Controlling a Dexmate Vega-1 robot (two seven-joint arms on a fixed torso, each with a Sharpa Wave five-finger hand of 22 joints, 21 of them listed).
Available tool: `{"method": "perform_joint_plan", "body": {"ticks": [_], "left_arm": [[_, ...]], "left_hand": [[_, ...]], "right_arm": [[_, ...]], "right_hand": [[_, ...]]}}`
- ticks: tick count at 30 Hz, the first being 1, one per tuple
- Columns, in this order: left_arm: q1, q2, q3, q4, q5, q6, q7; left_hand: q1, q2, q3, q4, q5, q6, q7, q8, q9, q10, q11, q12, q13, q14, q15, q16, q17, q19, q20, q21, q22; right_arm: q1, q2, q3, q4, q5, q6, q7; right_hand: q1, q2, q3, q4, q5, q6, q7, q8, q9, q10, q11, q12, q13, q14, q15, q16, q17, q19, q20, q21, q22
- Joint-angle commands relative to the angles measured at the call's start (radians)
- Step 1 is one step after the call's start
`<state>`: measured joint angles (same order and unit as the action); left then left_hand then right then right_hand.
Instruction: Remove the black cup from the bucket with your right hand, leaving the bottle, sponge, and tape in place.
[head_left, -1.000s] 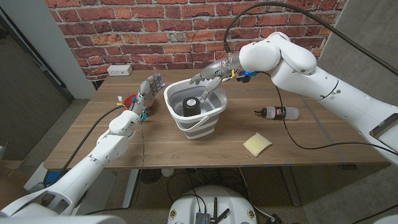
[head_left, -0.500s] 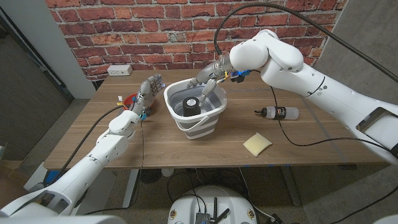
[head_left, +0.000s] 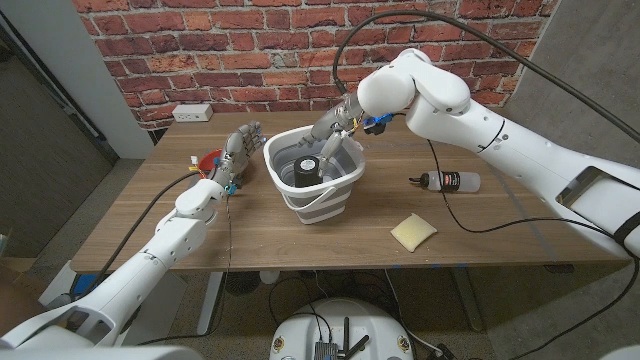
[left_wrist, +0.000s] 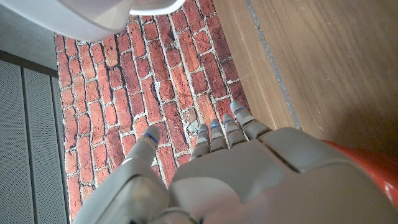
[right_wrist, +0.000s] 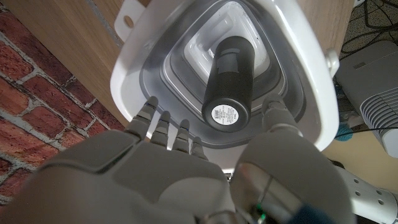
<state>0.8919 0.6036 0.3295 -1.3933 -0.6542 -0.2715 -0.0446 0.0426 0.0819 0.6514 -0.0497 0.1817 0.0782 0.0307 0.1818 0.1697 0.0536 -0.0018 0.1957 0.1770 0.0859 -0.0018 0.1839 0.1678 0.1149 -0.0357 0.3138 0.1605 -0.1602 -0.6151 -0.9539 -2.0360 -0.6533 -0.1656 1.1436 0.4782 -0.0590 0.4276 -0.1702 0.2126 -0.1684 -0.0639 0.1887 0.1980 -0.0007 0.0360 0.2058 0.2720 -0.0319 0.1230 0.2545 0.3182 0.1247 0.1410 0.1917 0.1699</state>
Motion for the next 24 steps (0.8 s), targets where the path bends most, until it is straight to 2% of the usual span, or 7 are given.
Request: {"method": "perform_joint_plan", "body": {"ticks": [1,13,24], "left_arm": [[-0.003,-0.006,0.004,0.01,-0.004,0.001,-0.005],[0.006,-0.007,0.0,0.009,-0.008,-0.002,-0.001],[0.002,-0.008,0.002,0.014,-0.005,-0.001,0.002]], "left_hand": [[-0.01,0.057,0.008,-0.001,0.002,0.01,-0.001,0.002,0.006,0.007,0.005,-0.002,0.002,0.007,-0.002,-0.005,0.002,0.006,-0.059,-0.008,0.004],[-0.008,0.06,0.011,-0.001,0.002,0.01,-0.001,0.002,0.006,0.006,0.006,-0.002,0.003,0.007,-0.002,-0.005,0.002,0.011,-0.058,-0.014,0.005],[-0.007,0.06,0.014,-0.001,0.002,0.01,-0.001,0.002,0.006,0.011,0.006,0.0,0.003,0.01,0.0,-0.004,0.002,0.016,-0.057,-0.02,0.005]], "right_arm": [[0.02,0.043,-0.039,0.05,-0.049,0.019,0.015],[0.032,0.08,-0.068,0.093,-0.079,0.046,0.019],[0.026,0.095,-0.084,0.106,-0.105,0.059,0.032]], "right_hand": [[0.005,-0.008,0.004,0.006,-0.001,-0.005,0.002,0.006,0.001,0.003,0.0,0.005,0.002,0.007,-0.001,0.0,0.006,0.005,0.005,0.004,0.003],[0.02,-0.007,0.01,0.003,-0.003,0.037,0.008,0.027,0.003,0.023,0.001,0.017,0.007,0.021,-0.019,0.007,0.011,0.019,0.003,0.008,0.003],[0.027,-0.007,0.012,0.003,-0.005,0.049,0.01,0.033,0.004,0.032,-0.001,0.023,0.01,0.031,-0.021,0.012,0.014,0.026,0.005,0.009,0.003]]}}
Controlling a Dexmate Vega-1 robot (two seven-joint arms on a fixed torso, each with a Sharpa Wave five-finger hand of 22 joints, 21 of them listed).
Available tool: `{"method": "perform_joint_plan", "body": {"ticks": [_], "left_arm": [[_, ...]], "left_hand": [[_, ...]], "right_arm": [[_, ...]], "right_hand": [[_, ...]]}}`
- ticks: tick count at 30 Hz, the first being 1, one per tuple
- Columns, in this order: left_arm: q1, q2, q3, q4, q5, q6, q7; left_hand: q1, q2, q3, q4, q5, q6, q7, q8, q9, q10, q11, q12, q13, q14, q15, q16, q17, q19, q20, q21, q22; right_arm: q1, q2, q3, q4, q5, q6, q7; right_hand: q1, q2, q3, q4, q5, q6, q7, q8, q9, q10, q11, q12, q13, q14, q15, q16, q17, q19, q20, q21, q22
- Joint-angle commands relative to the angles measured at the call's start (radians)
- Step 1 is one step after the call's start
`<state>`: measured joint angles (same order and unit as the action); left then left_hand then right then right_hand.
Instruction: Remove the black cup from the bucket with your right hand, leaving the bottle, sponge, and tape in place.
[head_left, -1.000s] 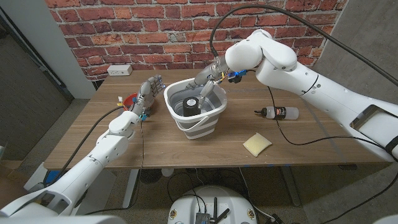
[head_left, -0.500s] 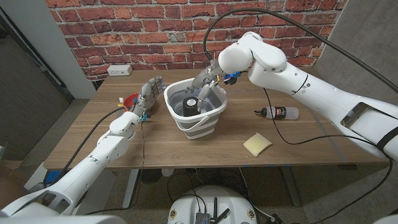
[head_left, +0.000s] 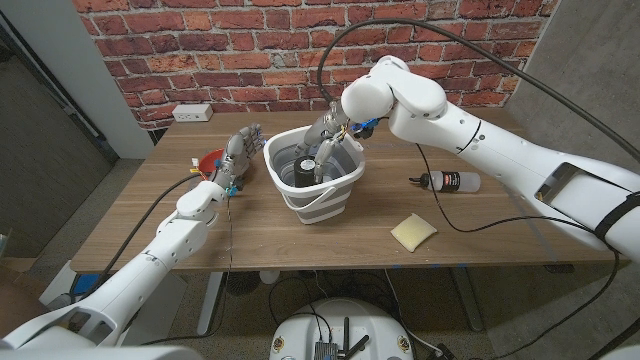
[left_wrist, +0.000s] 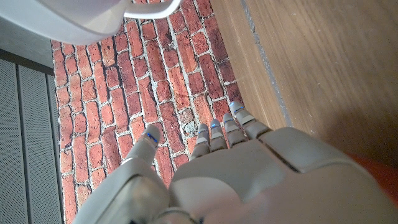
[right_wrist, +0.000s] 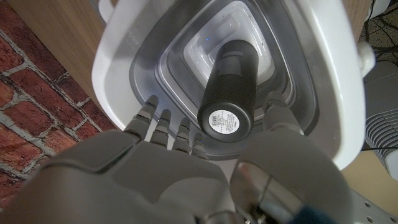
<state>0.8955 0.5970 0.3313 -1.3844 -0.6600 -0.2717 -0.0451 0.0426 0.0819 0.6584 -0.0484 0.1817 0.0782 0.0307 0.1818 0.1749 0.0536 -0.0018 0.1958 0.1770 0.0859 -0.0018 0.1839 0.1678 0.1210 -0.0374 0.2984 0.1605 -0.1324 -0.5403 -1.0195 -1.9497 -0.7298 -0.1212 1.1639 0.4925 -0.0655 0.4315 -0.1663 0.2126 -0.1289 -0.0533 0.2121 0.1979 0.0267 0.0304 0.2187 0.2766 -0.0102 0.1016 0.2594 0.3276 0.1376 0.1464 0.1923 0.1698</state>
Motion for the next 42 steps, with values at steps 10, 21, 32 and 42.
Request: {"method": "perform_joint_plan", "body": {"ticks": [10,21,32,42], "left_arm": [[-0.008,-0.006,0.003,0.02,-0.01,-0.003,-0.019],[-0.013,-0.008,0.007,0.028,-0.014,0.002,-0.03],[-0.026,-0.017,0.012,0.05,-0.019,-0.002,-0.048],[-0.035,-0.021,0.016,0.065,-0.021,0.004,-0.054]], "left_hand": [[-0.007,0.06,0.009,-0.002,0.002,0.01,-0.001,0.001,0.001,0.01,0.006,-0.001,0.003,0.011,0.001,-0.004,0.002,0.014,-0.056,-0.01,0.005],[-0.008,0.06,0.01,-0.002,0.001,0.01,-0.004,0.001,0.001,0.01,0.008,-0.002,0.003,0.011,0.003,-0.005,0.002,0.018,-0.053,-0.016,0.005],[-0.009,0.059,0.011,-0.001,0.001,0.011,-0.005,0.001,0.001,0.012,0.008,-0.001,0.003,0.012,0.004,-0.005,0.002,0.021,-0.052,-0.021,0.005],[-0.01,0.059,0.012,0.001,0.001,0.012,-0.01,0.002,0.002,0.014,0.009,0.0,0.003,0.014,0.005,-0.004,0.002,0.027,-0.05,-0.024,0.006]], "right_arm": [[-0.002,0.041,-0.036,0.033,-0.062,0.021,0.016],[0.002,0.064,-0.049,0.056,-0.087,0.045,0.017],[-0.012,0.063,-0.041,0.07,-0.103,0.066,-0.032],[-0.034,0.057,-0.021,0.072,-0.105,0.079,-0.083]], "right_hand": [[0.021,0.002,0.012,-0.002,-0.005,0.019,0.0,0.014,0.005,0.009,0.005,0.013,0.008,0.015,-0.001,0.01,0.006,0.022,0.0,0.01,0.003],[0.044,0.005,0.02,-0.005,-0.004,0.046,-0.003,0.026,0.007,0.032,0.007,0.023,0.013,0.036,-0.011,0.02,0.01,0.042,-0.002,0.013,0.003],[0.108,0.002,0.035,-0.007,-0.003,0.118,-0.01,0.059,0.011,0.108,0.001,0.05,0.029,0.147,-0.056,0.069,0.024,0.179,-0.031,0.046,0.005],[0.178,0.001,0.038,-0.005,-0.01,0.226,-0.005,0.104,0.013,0.212,-0.02,0.084,0.053,0.264,-0.121,0.128,0.047,0.316,-0.089,0.073,0.01]]}}
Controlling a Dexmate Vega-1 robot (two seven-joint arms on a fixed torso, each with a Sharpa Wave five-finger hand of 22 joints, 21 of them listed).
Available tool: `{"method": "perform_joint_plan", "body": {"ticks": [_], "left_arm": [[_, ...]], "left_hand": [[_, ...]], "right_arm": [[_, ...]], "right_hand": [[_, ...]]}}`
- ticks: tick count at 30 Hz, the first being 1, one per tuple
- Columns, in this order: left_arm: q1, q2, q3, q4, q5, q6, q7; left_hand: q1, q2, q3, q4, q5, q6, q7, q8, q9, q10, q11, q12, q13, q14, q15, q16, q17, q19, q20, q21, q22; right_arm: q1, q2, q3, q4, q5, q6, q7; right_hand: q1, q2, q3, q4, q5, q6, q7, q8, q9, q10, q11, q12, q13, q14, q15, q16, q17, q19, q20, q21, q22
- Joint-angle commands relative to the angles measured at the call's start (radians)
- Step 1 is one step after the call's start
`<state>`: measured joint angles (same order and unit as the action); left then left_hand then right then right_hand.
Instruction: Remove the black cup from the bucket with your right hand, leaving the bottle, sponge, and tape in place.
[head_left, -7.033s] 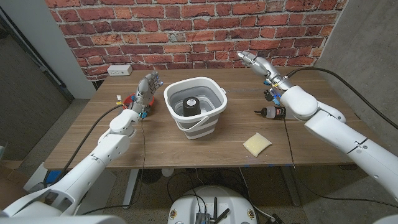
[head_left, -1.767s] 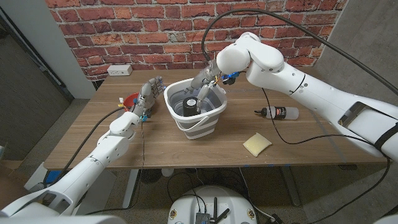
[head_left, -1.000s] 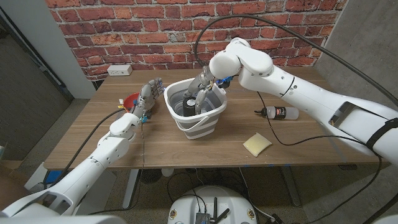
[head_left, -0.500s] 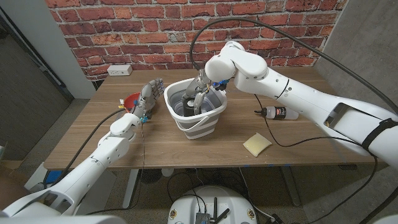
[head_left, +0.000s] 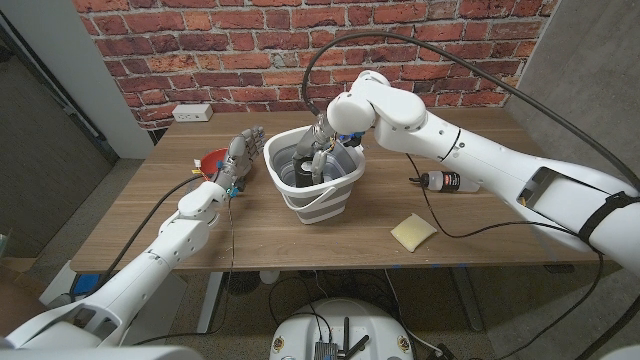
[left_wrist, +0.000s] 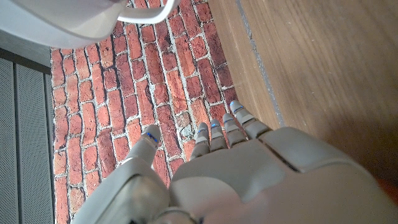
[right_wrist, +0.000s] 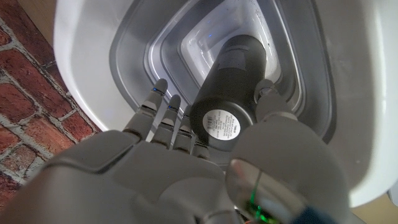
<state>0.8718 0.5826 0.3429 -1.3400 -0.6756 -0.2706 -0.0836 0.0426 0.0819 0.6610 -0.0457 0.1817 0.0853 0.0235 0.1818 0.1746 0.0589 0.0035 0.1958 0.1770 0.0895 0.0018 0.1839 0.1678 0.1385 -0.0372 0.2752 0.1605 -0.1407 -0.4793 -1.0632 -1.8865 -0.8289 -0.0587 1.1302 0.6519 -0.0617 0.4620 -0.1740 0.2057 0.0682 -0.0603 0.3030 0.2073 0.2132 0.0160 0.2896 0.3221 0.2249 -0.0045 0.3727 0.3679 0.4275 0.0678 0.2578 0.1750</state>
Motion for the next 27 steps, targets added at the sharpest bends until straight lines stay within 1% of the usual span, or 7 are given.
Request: {"method": "perform_joint_plan", "body": {"ticks": [1,8,9,11,15,16,27], "left_arm": [[-0.012,-0.008,0.004,0.023,-0.006,0.003,-0.017],[-0.017,-0.009,0.006,0.031,-0.008,0.006,-0.021],[-0.018,-0.01,0.006,0.034,-0.009,0.004,-0.024],[-0.019,-0.01,0.006,0.035,-0.009,0.004,-0.025],[-0.018,-0.01,0.006,0.034,-0.008,0.005,-0.022],[-0.018,-0.011,0.005,0.035,-0.01,0.002,-0.024],[-0.005,-0.007,0.006,0.011,-0.006,0.009,-0.008]], "left_hand": [[-0.01,0.059,0.009,-0.002,0.001,0.005,-0.004,0.002,0.002,0.008,0.005,-0.001,0.003,0.01,0.002,-0.004,0.002,0.01,-0.05,-0.002,0.006],[-0.011,0.058,0.01,-0.001,0.001,0.005,-0.005,0.002,0.002,0.008,0.005,0.0,0.003,0.013,0.003,-0.004,0.002,0.012,-0.05,-0.005,0.006],[-0.011,0.058,0.01,-0.001,0.001,0.005,-0.004,0.002,0.002,0.009,0.005,0.0,0.003,0.012,0.003,-0.004,0.002,0.012,-0.049,-0.006,0.006],[-0.011,0.058,0.01,-0.001,0.001,0.005,-0.005,0.002,0.002,0.009,0.004,0.0,0.003,0.013,0.003,-0.004,0.002,0.013,-0.049,-0.007,0.006],[-0.012,0.058,0.01,0.0,0.001,0.006,-0.006,0.002,0.002,0.009,0.005,0.0,0.003,0.012,0.004,-0.004,0.002,0.015,-0.049,-0.009,0.006],[-0.012,0.058,0.01,0.0,0.001,0.007,-0.005,0.002,0.002,0.009,0.005,0.0,0.003,0.012,0.004,-0.004,0.002,0.015,-0.049,-0.009,0.006],[-0.012,0.058,0.012,0.002,0.001,0.006,-0.009,0.002,0.003,0.009,0.005,-0.001,0.004,0.013,0.004,-0.004,0.003,0.019,-0.047,-0.014,0.006]], "right_arm": [[-0.026,-0.003,0.024,0.01,-0.006,0.015,-0.048],[-0.035,-0.006,0.038,0.015,0.006,0.028,-0.082],[-0.037,-0.007,0.04,0.016,0.009,0.03,-0.087],[-0.039,-0.01,0.044,0.014,0.012,0.034,-0.094],[-0.046,-0.016,0.054,0.008,0.022,0.036,-0.107],[-0.045,-0.017,0.055,0.007,0.023,0.034,-0.105],[-0.055,-0.032,0.073,-0.021,0.04,0.025,-0.109]], "right_hand": [[0.022,-0.004,0.005,0.003,-0.004,0.047,0.004,0.021,0.004,0.039,-0.006,0.018,0.01,0.037,-0.019,0.02,0.009,0.036,-0.015,0.008,0.004],[0.046,-0.004,0.0,0.004,-0.007,0.123,0.004,0.053,0.005,0.104,-0.026,0.039,0.022,0.094,-0.05,0.049,0.019,0.076,-0.035,0.013,0.005],[0.049,-0.004,-0.002,0.004,-0.008,0.14,0.01,0.06,0.005,0.109,-0.03,0.04,0.024,0.099,-0.052,0.053,0.02,0.085,-0.041,0.015,0.005],[0.06,-0.005,-0.006,0.004,-0.009,0.184,0.014,0.078,0.006,0.141,-0.048,0.049,0.028,0.121,-0.074,0.065,0.024,0.1,-0.05,0.016,0.005],[0.069,-0.006,-0.011,0.005,-0.01,0.222,0.027,0.094,0.005,0.172,-0.059,0.056,0.031,0.143,-0.086,0.077,0.027,0.121,-0.061,0.019,0.006],[0.073,-0.005,-0.014,0.007,-0.011,0.245,0.025,0.102,0.005,0.198,-0.065,0.063,0.033,0.162,-0.09,0.086,0.028,0.129,-0.064,0.02,0.006],[0.102,0.0,-0.022,0.005,-0.012,0.293,0.035,0.12,0.003,0.261,-0.085,0.076,0.037,0.217,-0.124,0.113,0.027,0.185,-0.096,0.034,0.007]]}}
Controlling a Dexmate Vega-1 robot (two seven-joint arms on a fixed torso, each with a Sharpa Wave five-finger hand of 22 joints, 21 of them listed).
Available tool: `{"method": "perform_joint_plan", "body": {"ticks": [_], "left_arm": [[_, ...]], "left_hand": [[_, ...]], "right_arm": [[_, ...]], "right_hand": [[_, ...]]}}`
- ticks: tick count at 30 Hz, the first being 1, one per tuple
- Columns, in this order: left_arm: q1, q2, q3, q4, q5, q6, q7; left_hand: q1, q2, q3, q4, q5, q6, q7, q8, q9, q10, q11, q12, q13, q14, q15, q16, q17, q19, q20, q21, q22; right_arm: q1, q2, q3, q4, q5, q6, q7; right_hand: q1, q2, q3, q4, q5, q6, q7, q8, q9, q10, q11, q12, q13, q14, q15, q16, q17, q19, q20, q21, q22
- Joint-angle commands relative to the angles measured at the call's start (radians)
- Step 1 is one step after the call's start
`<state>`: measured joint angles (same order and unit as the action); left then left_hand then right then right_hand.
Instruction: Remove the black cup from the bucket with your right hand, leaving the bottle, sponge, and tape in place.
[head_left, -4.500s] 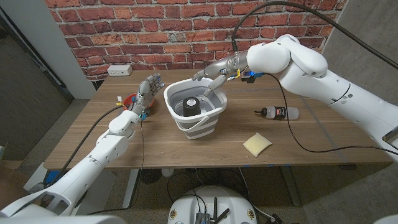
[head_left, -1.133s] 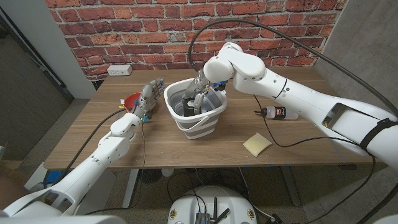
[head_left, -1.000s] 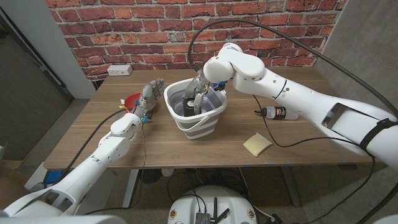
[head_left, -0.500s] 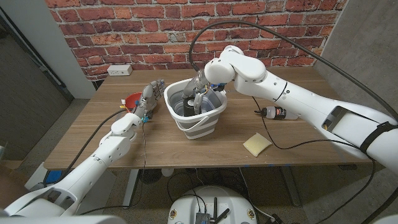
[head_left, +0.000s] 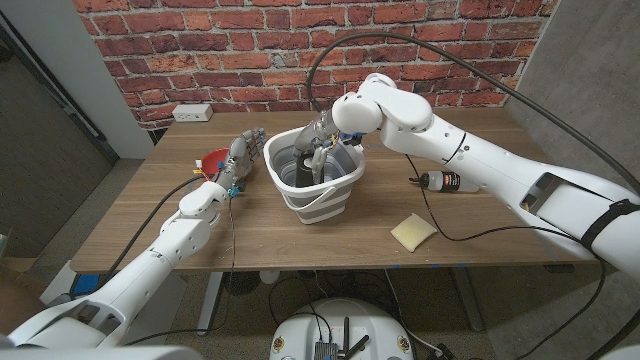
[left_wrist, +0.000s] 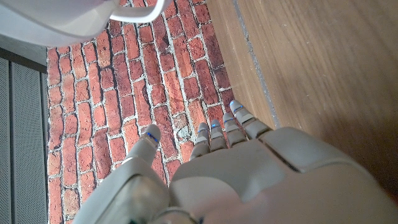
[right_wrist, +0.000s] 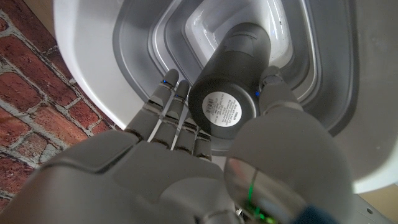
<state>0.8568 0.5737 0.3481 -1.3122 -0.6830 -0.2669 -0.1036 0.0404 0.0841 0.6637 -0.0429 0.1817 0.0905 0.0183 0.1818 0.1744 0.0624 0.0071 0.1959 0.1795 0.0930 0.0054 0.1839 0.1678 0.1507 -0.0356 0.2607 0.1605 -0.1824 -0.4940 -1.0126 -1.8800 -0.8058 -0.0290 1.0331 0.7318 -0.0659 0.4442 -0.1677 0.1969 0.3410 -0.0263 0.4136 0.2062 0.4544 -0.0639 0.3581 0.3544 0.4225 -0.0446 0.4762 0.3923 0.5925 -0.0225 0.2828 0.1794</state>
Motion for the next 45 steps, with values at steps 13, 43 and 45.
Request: {"method": "perform_joint_plan", "body": {"ticks": [13,43,45], "left_arm": [[0.014,0.001,0.003,-0.025,0.005,0.0,0.012],[0.0,-0.005,0.008,-0.009,0.005,-0.004,-0.004],[0.0,-0.005,0.009,-0.01,0.006,-0.005,-0.003]], "left_hand": [[-0.011,0.055,0.01,0.0,0.001,0.001,-0.005,0.002,0.003,0.006,0.003,-0.001,0.001,0.008,0.002,-0.006,0.002,0.01,-0.048,-0.007,0.006],[-0.012,0.054,0.012,0.002,0.001,0.002,-0.008,0.002,0.003,0.005,0.004,-0.002,0.001,0.01,0.007,-0.005,0.002,0.016,-0.047,-0.02,0.006],[-0.012,0.054,0.013,0.002,0.001,0.002,-0.008,0.002,0.003,0.005,0.004,-0.002,0.001,0.01,0.007,-0.005,0.002,0.017,-0.046,-0.021,0.006]], "right_arm": [[-0.015,-0.034,0.039,-0.07,0.016,-0.006,-0.005],[0.03,-0.036,0.054,-0.127,-0.031,0.004,0.109],[0.031,-0.038,0.058,-0.133,-0.029,0.006,0.113]], "right_hand": [[0.039,0.011,-0.016,0.002,-0.006,0.051,-0.001,0.02,0.003,0.06,-0.018,0.012,0.007,0.071,-0.111,0.046,0.019,0.052,-0.036,0.017,0.005],[0.051,0.016,-0.03,0.006,-0.003,0.097,-0.01,0.037,0.002,0.095,-0.023,0.014,0.014,0.099,-0.127,0.077,0.043,0.066,-0.04,0.02,0.008],[0.052,0.017,-0.03,0.006,-0.002,0.099,-0.01,0.037,0.002,0.097,-0.023,0.014,0.015,0.106,-0.132,0.079,0.043,0.065,-0.04,0.019,0.008]]}}
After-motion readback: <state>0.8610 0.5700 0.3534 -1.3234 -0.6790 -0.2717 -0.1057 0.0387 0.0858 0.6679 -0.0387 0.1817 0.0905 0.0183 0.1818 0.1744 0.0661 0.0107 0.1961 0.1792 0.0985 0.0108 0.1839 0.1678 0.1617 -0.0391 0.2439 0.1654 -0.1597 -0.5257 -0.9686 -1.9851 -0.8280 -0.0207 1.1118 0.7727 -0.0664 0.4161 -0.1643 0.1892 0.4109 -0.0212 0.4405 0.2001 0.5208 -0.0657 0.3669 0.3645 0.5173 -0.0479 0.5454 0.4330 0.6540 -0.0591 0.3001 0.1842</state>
